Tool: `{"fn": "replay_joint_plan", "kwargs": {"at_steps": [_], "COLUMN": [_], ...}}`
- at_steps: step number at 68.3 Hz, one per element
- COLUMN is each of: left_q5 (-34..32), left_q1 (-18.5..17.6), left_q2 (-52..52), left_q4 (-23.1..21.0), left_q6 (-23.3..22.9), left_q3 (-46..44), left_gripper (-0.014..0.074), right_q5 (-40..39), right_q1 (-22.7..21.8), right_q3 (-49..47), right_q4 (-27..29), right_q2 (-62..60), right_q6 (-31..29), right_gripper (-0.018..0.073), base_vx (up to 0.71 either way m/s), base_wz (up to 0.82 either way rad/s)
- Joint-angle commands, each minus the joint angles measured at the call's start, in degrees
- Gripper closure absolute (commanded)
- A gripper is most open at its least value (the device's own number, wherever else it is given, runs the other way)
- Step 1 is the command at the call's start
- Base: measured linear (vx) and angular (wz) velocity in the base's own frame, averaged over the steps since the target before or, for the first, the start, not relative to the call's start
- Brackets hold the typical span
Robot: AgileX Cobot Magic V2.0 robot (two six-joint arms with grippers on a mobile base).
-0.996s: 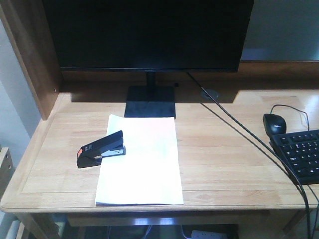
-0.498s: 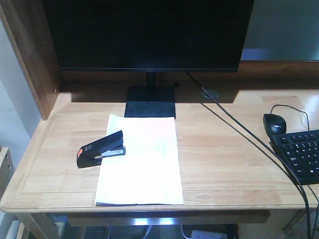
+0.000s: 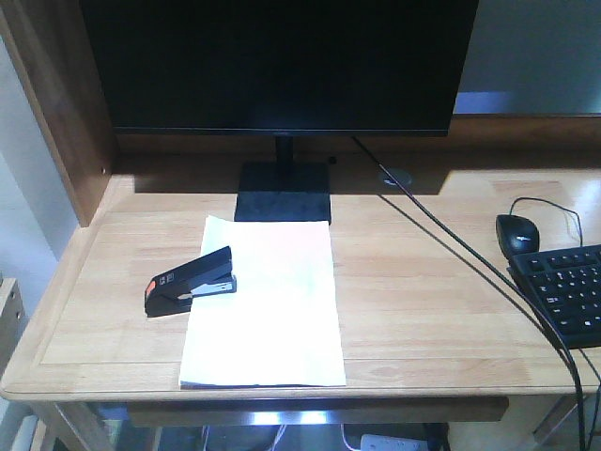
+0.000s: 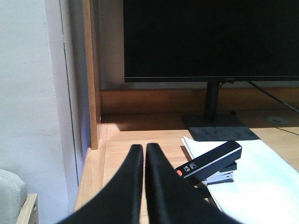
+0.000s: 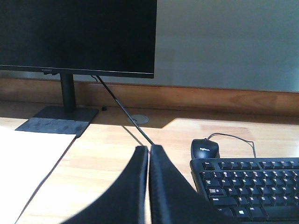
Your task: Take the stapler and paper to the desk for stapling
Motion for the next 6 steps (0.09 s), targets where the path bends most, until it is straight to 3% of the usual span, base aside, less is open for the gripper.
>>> {"fn": "replay_joint_plan", "kwargs": {"at_steps": [1, 6], "left_q5": [-4.42, -4.42], "left_q1": [-0.40, -0.40], "left_q2": [-0.77, -0.77], "left_q4": [-0.50, -0.50], "left_q6": [-0.51, -0.51], "left_q3": [0.81, 0.81], "left_gripper": [0.0603, 0.0603], "right_q5": [-4.04, -4.04], "right_q1": [0.01, 0.01], "right_q3": [1.32, 1.32], "right_q4": [-0.48, -0.48], "right_q2": [-0.52, -0.52], "right_q6": [-0.26, -0.26], "right_gripper": [0.0568, 0.0568], "base_vx": [0.00, 0.00], "base_wz": [0.00, 0.00]}}
